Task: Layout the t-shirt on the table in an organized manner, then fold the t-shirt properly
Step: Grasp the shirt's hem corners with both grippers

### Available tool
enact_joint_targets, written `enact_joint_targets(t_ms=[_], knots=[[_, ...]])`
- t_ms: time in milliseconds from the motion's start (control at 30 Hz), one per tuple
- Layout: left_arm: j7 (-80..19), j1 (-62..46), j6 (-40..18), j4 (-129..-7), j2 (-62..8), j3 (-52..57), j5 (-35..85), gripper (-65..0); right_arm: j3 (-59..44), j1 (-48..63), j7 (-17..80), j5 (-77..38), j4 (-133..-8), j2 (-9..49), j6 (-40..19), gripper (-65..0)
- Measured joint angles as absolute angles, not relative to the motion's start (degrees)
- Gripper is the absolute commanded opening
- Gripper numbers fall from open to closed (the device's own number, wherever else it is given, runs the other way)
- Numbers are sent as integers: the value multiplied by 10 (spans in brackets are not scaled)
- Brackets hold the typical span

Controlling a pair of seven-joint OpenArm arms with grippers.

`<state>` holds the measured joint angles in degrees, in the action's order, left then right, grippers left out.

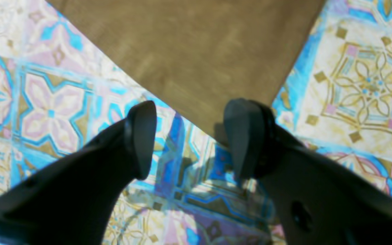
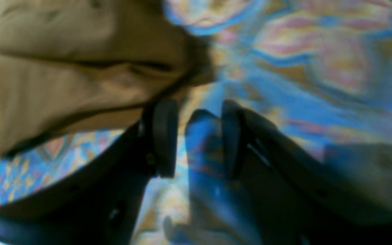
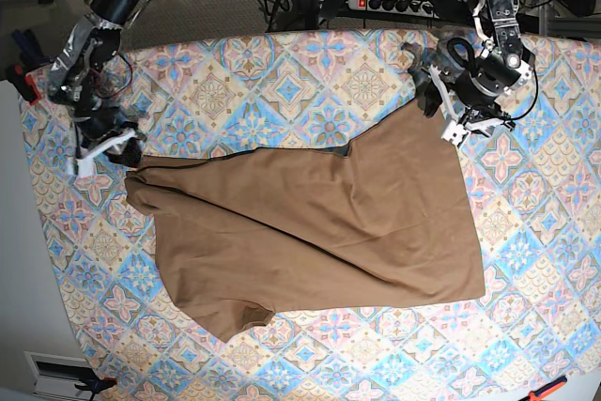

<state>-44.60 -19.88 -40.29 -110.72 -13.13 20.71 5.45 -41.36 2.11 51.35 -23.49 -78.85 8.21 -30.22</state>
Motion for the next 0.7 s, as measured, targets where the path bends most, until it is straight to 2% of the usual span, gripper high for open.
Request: enact_joint_targets(t_ms=[467,700], knots=[[-446,-197,-403,-1108,-132,206,52,-317,-399,22,492,-237,-788,77,-304,-440],[-446,-195,-403,-1108,-132,206,52,-317,-352,22,492,-237,-787,76,-304,-440]])
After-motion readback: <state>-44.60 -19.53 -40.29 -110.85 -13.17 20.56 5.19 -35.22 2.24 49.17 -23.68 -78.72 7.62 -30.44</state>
